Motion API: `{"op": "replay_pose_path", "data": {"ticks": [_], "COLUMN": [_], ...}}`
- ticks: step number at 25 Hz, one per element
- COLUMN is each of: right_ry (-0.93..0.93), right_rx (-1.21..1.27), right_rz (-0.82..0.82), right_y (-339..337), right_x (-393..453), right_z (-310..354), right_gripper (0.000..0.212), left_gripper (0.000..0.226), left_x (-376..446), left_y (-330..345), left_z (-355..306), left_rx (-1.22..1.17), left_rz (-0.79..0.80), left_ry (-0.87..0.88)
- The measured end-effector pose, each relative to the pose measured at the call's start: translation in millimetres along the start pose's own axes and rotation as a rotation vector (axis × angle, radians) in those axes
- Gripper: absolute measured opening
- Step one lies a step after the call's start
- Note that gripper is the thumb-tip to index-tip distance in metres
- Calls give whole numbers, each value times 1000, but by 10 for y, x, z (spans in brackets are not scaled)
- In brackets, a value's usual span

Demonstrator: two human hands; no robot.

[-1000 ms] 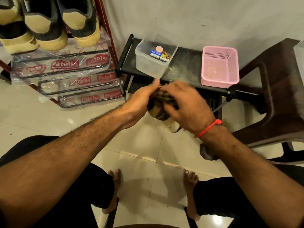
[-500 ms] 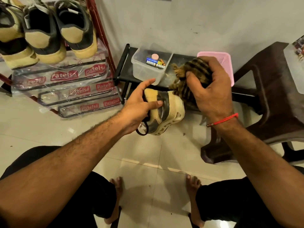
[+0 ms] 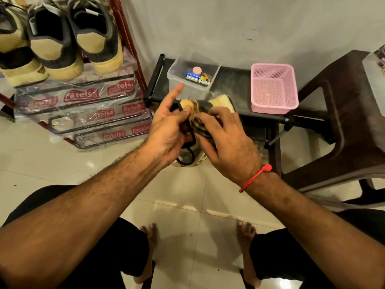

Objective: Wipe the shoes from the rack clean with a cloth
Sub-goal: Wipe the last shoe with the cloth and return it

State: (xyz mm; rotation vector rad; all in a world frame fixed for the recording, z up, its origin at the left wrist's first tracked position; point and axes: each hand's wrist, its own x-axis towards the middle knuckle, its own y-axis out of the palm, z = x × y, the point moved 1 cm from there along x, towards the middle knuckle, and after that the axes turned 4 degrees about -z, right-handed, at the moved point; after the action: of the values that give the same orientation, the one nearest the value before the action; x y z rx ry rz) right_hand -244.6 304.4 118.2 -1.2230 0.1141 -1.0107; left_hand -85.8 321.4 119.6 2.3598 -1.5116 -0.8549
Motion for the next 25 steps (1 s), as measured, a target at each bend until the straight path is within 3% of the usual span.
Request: {"op": "replay_pose_path", "data": {"ticks": [3,5,9,14,21,25], "right_ry": [-39,-32,62,153,128,271], "right_rx": [65,28,-128,-214,-117,-153], "right_rz": [13,-73,-243,-281,-167,-3], "right_y": [76,19,-167,-189,30,-33], "right_x": [-93,-21,239,343,127,182], "right_z": [-30,-90,-141,-212,-39,-23], "right_gripper": [36,35,34,34,40,37], "left_gripper": [53,52,55,66,65,64], "left_x": [51,-7,-113,-174,-85,-106], "left_y": [-71,-47,97,194,13,9], "left_z": [-151,-143,-17,41,-16,64], "left_rx": [-60,-5,100,192,159,166], "left_rz": [-15,39,115,142,34,36], "left_ry": [49,49,62,160,168,162]}}
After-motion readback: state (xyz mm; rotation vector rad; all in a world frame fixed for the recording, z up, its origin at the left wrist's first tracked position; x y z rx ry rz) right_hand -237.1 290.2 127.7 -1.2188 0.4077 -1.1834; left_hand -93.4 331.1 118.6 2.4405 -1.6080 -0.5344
